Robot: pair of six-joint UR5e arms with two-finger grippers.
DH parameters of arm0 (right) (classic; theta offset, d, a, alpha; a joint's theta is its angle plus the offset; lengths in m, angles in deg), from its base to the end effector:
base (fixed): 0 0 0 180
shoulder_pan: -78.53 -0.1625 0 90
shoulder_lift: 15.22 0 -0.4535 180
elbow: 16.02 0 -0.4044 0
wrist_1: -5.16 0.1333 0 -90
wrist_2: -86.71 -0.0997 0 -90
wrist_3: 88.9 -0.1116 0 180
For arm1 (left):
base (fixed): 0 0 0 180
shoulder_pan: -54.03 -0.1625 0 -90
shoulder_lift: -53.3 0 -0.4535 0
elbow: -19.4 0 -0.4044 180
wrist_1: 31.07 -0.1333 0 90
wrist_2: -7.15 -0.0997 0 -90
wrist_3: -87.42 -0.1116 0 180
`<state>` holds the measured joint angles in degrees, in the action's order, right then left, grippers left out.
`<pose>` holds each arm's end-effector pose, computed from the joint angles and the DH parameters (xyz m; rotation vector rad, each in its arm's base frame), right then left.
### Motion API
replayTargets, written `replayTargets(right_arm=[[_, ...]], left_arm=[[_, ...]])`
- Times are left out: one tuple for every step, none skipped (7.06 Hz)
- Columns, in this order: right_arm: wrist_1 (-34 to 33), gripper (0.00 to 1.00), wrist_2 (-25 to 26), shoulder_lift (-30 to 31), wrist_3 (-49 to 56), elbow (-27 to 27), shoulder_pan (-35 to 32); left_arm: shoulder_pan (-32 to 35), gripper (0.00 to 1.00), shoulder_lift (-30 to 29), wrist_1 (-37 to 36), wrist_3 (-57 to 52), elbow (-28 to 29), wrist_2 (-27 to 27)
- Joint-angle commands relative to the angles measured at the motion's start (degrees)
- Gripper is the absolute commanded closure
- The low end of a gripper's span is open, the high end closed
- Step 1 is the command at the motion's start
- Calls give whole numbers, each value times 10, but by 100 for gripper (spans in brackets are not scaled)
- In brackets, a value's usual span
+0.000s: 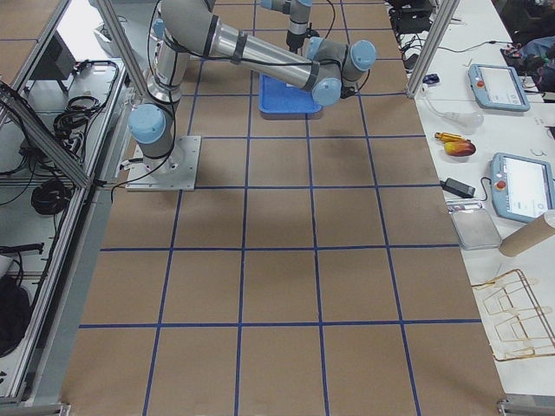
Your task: Assemble white blocks and place on blue tray
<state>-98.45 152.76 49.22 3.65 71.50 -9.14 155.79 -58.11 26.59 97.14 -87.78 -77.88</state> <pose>0.1521 -0.6560 0.2961 -1.8976 1.9579 -0.2732 -0.2559 -0.5276 0.2111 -0.0474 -3.0706 -0.1896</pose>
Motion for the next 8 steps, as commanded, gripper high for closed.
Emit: replayTargets(right_arm=[[-172,100,-2,49,-76,138,-35],[-281,100,-10,63,-108,203,-44],[-346,100,-24,66,-134,245,-54],[-380,100,-24,65,-151,264,-70],[-383,100,-27,59,-151,266,-79],[-383,100,-26,56,-158,267,-82],[-383,100,-25,54,-192,267,-101],[-385,100,-22,49,-230,266,-118]], left_arm=[[-20,100,-9,1,-8,-6,11],[-25,100,-7,-3,-8,-16,65],[-29,100,-7,-3,-8,-17,73],[-29,100,-7,-3,-8,-18,81],[-31,100,-5,-4,-21,-18,100],[-43,100,-4,-7,-49,-21,102],[-54,100,-2,-8,-58,-30,106],[-54,100,-5,-28,-59,-39,133]])
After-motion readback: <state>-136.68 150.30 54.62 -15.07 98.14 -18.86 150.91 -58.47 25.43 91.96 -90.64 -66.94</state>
